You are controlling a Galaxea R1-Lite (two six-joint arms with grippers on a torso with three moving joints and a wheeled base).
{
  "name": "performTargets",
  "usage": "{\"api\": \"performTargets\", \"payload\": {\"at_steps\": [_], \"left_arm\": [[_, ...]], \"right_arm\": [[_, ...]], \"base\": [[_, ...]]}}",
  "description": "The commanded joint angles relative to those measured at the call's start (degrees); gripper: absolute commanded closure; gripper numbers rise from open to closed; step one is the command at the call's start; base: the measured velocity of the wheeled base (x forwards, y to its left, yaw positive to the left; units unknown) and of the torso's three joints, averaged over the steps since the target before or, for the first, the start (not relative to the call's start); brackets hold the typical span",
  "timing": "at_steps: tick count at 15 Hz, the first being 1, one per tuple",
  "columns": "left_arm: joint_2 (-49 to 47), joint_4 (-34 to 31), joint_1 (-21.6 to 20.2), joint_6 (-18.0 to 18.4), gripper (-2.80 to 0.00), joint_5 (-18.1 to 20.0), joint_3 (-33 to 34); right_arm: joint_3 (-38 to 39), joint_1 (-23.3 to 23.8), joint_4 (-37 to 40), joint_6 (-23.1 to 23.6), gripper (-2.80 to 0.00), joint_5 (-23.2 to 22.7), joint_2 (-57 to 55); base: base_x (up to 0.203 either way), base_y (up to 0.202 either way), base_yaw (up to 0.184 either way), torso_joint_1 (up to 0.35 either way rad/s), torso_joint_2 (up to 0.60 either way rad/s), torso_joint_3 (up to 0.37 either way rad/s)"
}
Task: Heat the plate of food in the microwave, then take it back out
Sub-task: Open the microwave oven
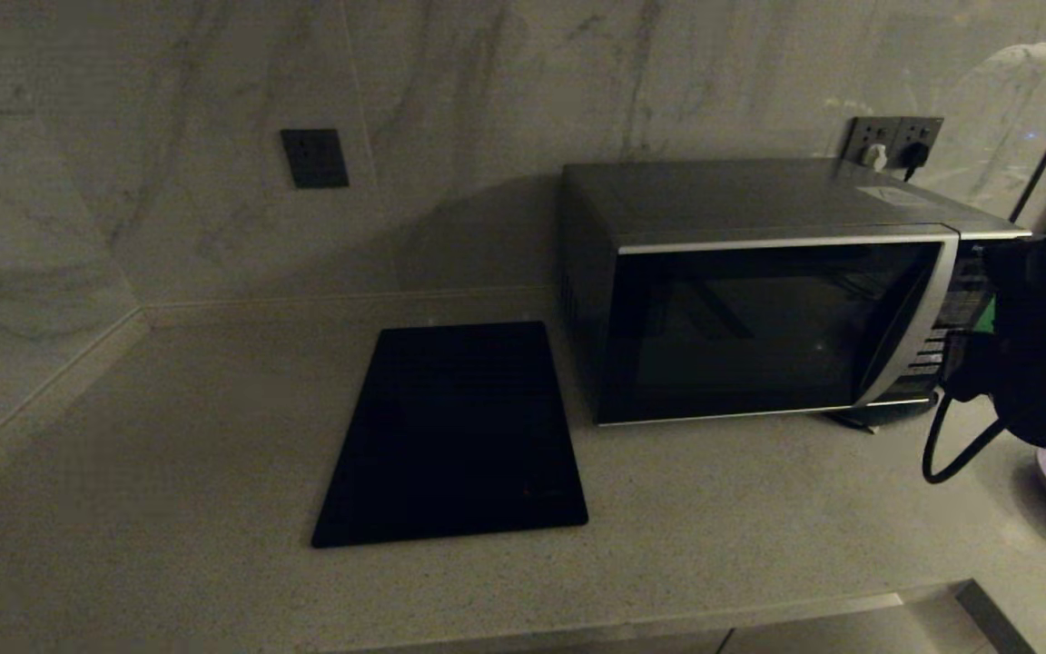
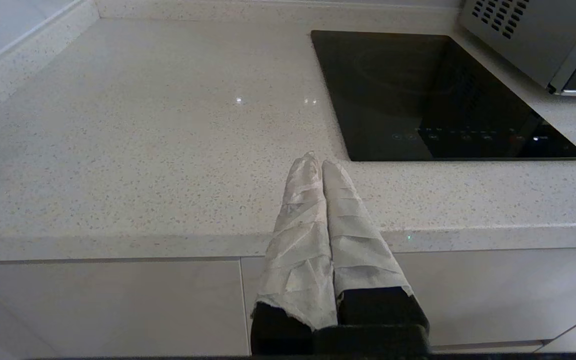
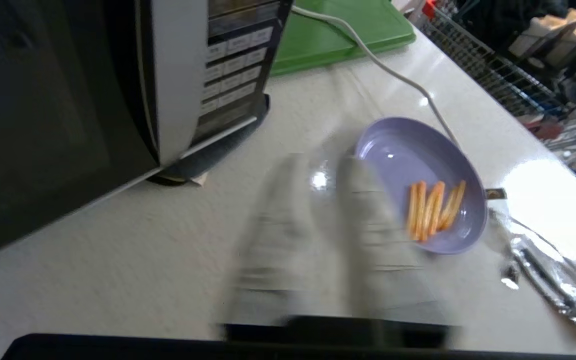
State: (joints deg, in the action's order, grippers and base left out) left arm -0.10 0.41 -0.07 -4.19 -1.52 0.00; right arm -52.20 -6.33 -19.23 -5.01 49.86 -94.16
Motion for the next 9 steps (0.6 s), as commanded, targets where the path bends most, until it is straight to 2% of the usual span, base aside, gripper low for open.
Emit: {"api": "performTargets", "payload": {"at_steps": [1, 2, 6, 9], "left_arm": [[0.01, 0.02, -0.01, -0.03, 0.0, -0.06, 0.0], [0.01, 0.02, -0.01, -0.03, 0.0, -0.06, 0.0], [0.01, 0.02, -0.01, -0.03, 0.0, -0.06, 0.0], [0.01, 0.02, -0.01, -0.03, 0.0, -0.06, 0.0]], "right_arm": [[-0.28, -0.09, -0.39, -0.24, -2.8, 0.24, -1.99], [-0.48, -0.09, -0.81, -0.39, -2.8, 0.24, -2.74], [-0.12, -0.08, -10.46, -0.43, -2.8, 0.66, -7.15], [-0.56, -0.83, -14.22, -2.19, -2.8, 3.27, -11.27]], "base": [[0.0, 0.0, 0.0, 0.0, 0.0, 0.0], [0.0, 0.0, 0.0, 0.0, 0.0, 0.0], [0.0, 0.0, 0.0, 0.0, 0.0, 0.0], [0.0, 0.0, 0.0, 0.0, 0.0, 0.0]]}}
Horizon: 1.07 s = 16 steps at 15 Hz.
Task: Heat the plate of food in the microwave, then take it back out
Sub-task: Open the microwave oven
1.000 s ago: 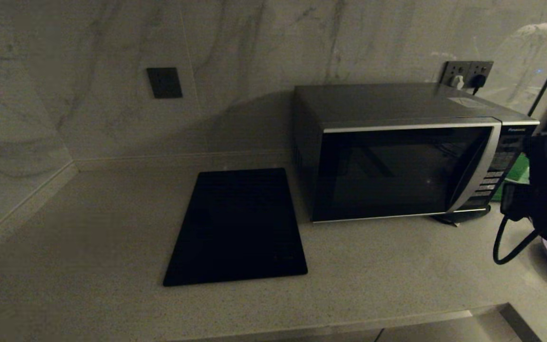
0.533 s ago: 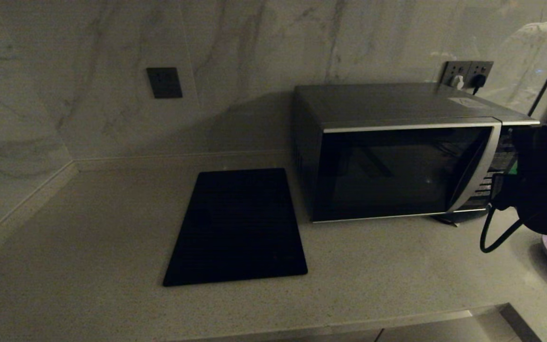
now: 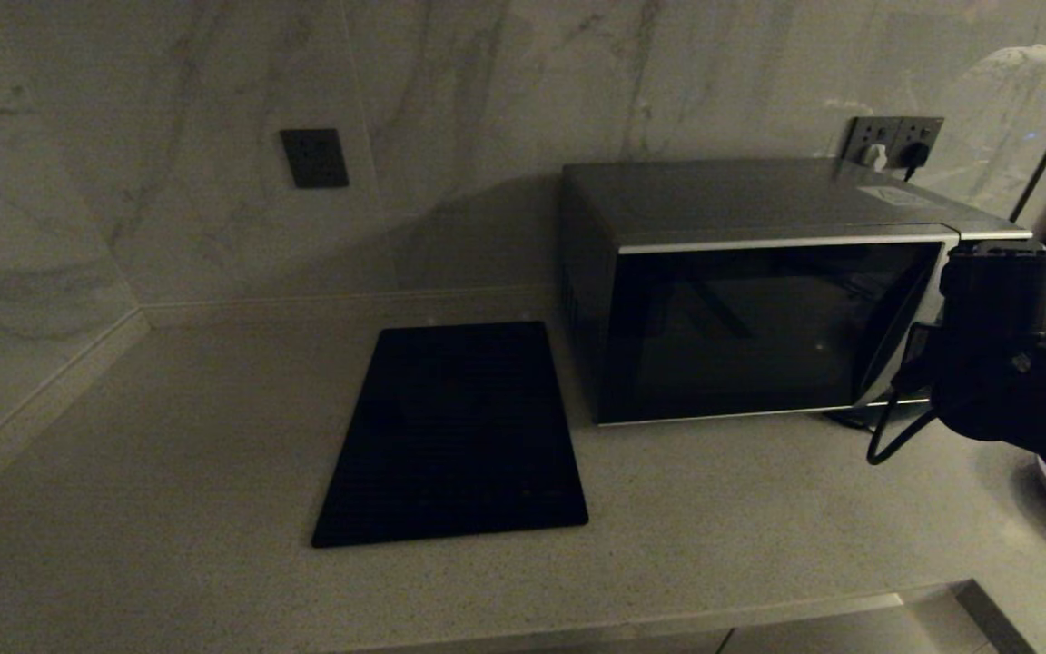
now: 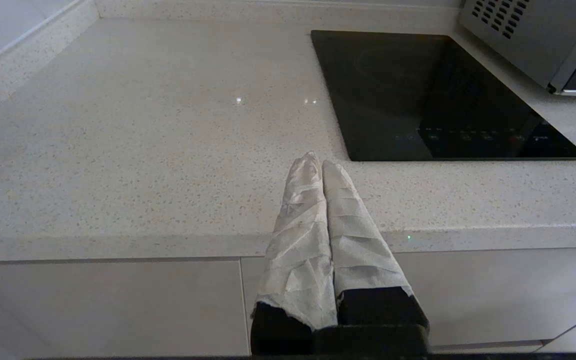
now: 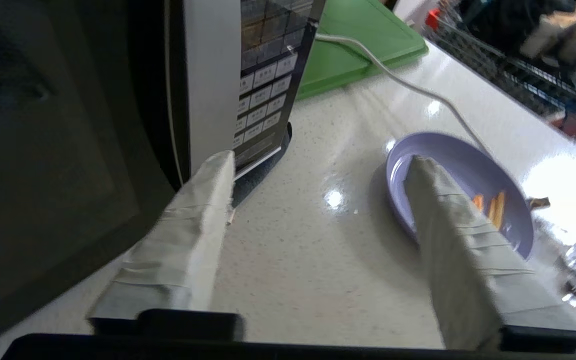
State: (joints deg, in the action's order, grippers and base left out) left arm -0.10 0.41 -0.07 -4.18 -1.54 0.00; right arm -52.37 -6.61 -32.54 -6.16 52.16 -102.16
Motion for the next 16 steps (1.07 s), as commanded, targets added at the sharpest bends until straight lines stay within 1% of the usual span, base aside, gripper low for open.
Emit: {"api": "performTargets", "payload": {"at_steps": [1, 4, 5, 8, 12, 14, 16], "left_arm": [[0.01, 0.02, -0.01, -0.04, 0.0, -0.05, 0.0], [0.01, 0.02, -0.01, -0.04, 0.0, -0.05, 0.0], [0.01, 0.02, -0.01, -0.04, 0.0, -0.05, 0.0], [0.01, 0.02, -0.01, -0.04, 0.0, -0.05, 0.0], [0.01, 0.02, -0.01, -0.04, 0.0, -0.05, 0.0], [0.01, 0.02, -0.01, -0.04, 0.0, -0.05, 0.0], [0.01, 0.02, -0.01, -0.04, 0.0, -0.05, 0.0]], "right_arm": [[-0.94, -1.08, -1.25, -2.5, -2.8, 2.18, -5.09], [-3.63, -2.62, -1.64, -5.93, -2.8, 6.26, -9.86], [-4.32, -3.27, -1.65, -6.32, -2.8, 7.28, -10.89], [-6.5, -4.55, -1.65, -6.34, -2.8, 9.91, -12.73], [-9.71, -4.49, -1.45, -5.88, -2.8, 10.23, -14.53], [-11.07, -4.02, -1.44, -4.55, -2.8, 11.63, -14.82], [-12.33, -3.95, -1.39, -4.28, -2.8, 11.74, -15.56]], "base": [[0.0, 0.0, 0.0, 0.0, 0.0, 0.0], [0.0, 0.0, 0.0, 0.0, 0.0, 0.0], [0.0, 0.0, 0.0, 0.0, 0.0, 0.0], [0.0, 0.0, 0.0, 0.0, 0.0, 0.0], [0.0, 0.0, 0.0, 0.0, 0.0, 0.0], [0.0, 0.0, 0.0, 0.0, 0.0, 0.0], [0.0, 0.0, 0.0, 0.0, 0.0, 0.0]]}}
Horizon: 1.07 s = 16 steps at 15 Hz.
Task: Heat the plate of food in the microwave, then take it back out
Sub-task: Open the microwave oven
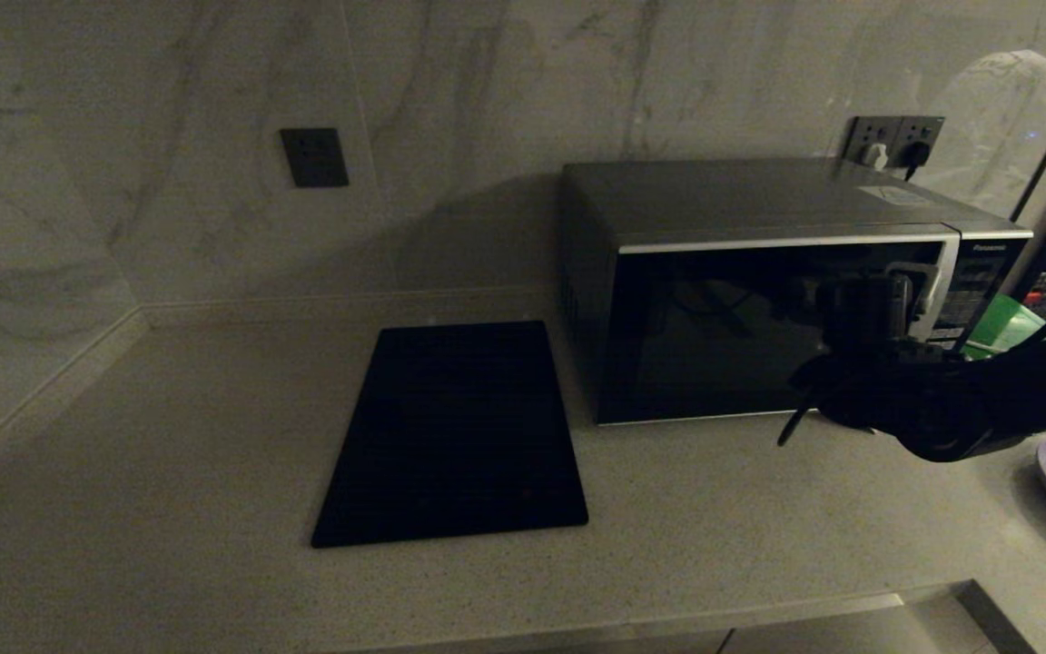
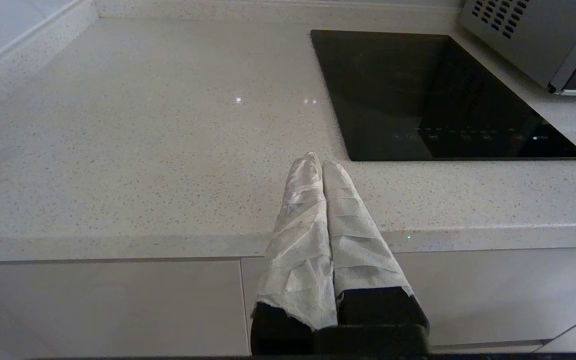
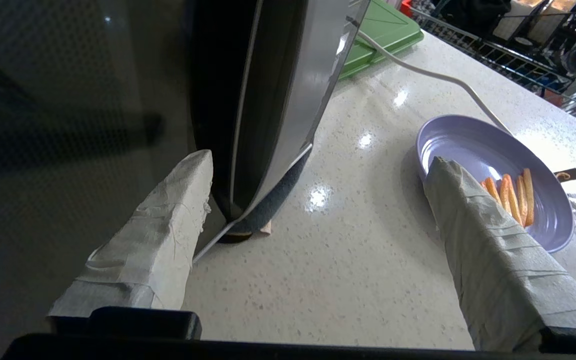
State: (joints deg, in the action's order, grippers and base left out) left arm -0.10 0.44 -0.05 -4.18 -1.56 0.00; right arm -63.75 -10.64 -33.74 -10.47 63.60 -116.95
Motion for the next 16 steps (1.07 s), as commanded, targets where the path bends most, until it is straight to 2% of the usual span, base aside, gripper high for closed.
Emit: {"api": "performTargets", "payload": {"at_steps": [1, 8, 16], "left_arm": [[0.01, 0.0, -0.04, -0.04, 0.0, -0.02, 0.0], [0.01, 0.0, -0.04, -0.04, 0.0, -0.02, 0.0], [0.01, 0.0, -0.04, -0.04, 0.0, -0.02, 0.0]], "right_arm": [[-1.4, 0.17, -0.19, 0.19, -2.8, 0.38, -1.0], [-5.3, 3.71, -0.19, 1.85, -2.8, 0.2, -3.09], [-6.13, 5.79, -0.19, 2.55, -2.8, -0.06, -3.54]], "base": [[0.0, 0.0, 0.0, 0.0, 0.0, 0.0], [0.0, 0.0, 0.0, 0.0, 0.0, 0.0], [0.0, 0.0, 0.0, 0.0, 0.0, 0.0]]}}
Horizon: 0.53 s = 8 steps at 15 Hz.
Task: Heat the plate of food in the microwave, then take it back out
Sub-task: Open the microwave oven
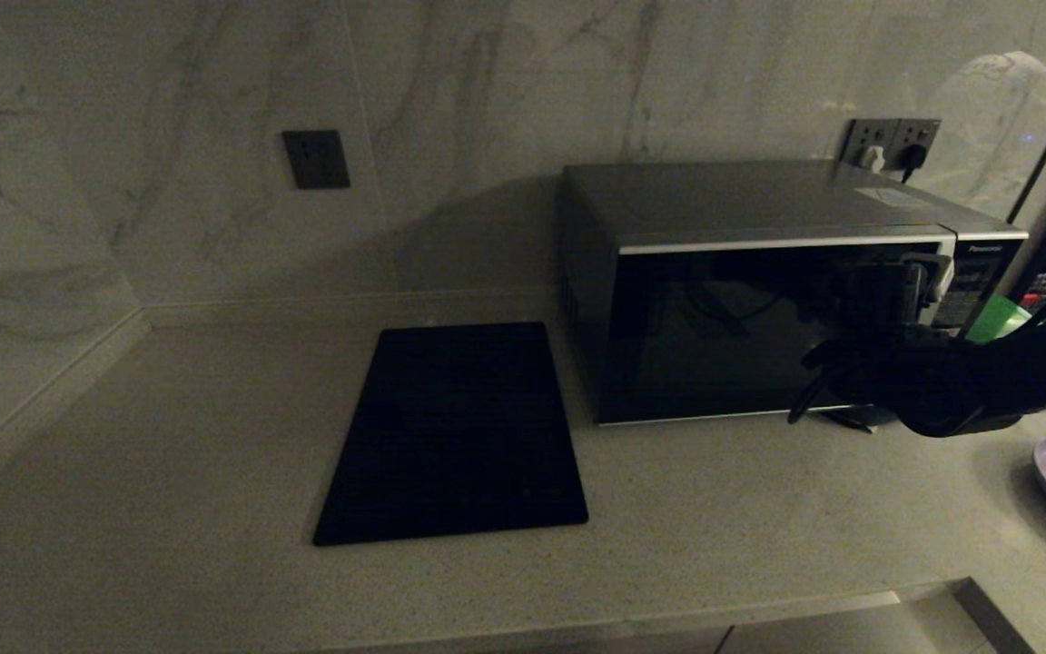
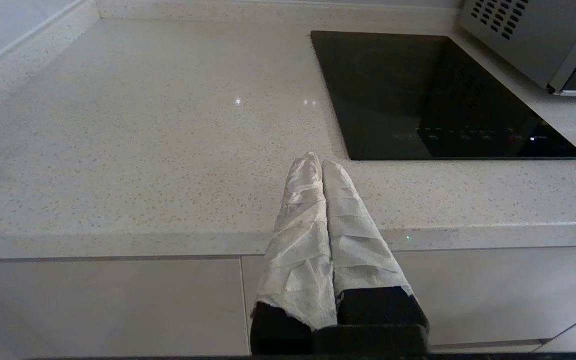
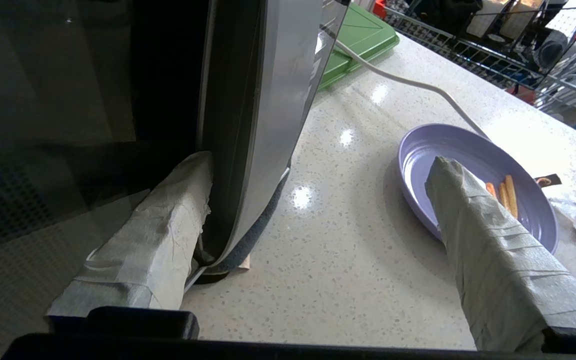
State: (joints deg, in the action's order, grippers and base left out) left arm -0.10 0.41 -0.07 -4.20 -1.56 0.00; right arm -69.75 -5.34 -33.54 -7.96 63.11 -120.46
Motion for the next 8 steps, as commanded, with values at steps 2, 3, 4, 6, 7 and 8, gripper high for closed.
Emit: {"api": "performTargets", "payload": {"at_steps": [2, 3, 4, 6, 7, 8], "left_arm": [[0.01, 0.02, -0.01, -0.02, 0.0, -0.02, 0.0], [0.01, 0.02, -0.01, -0.02, 0.0, -0.02, 0.0], [0.01, 0.02, -0.01, -0.02, 0.0, -0.02, 0.0], [0.01, 0.02, -0.01, -0.02, 0.0, -0.02, 0.0], [0.01, 0.02, -0.01, -0.02, 0.0, -0.02, 0.0], [0.01, 0.02, -0.01, -0.02, 0.0, -0.02, 0.0]], "right_arm": [[0.05, 1.0, -0.39, 0.05, -2.8, 0.43, -0.17], [0.15, 1.22, -0.39, 0.05, -2.8, 0.43, -0.22], [0.15, 1.59, -0.39, 0.08, -2.8, 0.37, -0.22], [0.56, 1.74, -0.39, 0.05, -2.8, 0.41, -0.22], [1.15, 1.74, -0.39, -0.03, -2.8, 0.43, -0.08], [1.69, 1.68, -0.39, -0.12, -2.8, 0.42, 0.1]], "base": [[0.0, 0.0, 0.0, 0.0, 0.0, 0.0], [0.0, 0.0, 0.0, 0.0, 0.0, 0.0], [0.0, 0.0, 0.0, 0.0, 0.0, 0.0], [0.0, 0.0, 0.0, 0.0, 0.0, 0.0], [0.0, 0.0, 0.0, 0.0, 0.0, 0.0], [0.0, 0.0, 0.0, 0.0, 0.0, 0.0]]}}
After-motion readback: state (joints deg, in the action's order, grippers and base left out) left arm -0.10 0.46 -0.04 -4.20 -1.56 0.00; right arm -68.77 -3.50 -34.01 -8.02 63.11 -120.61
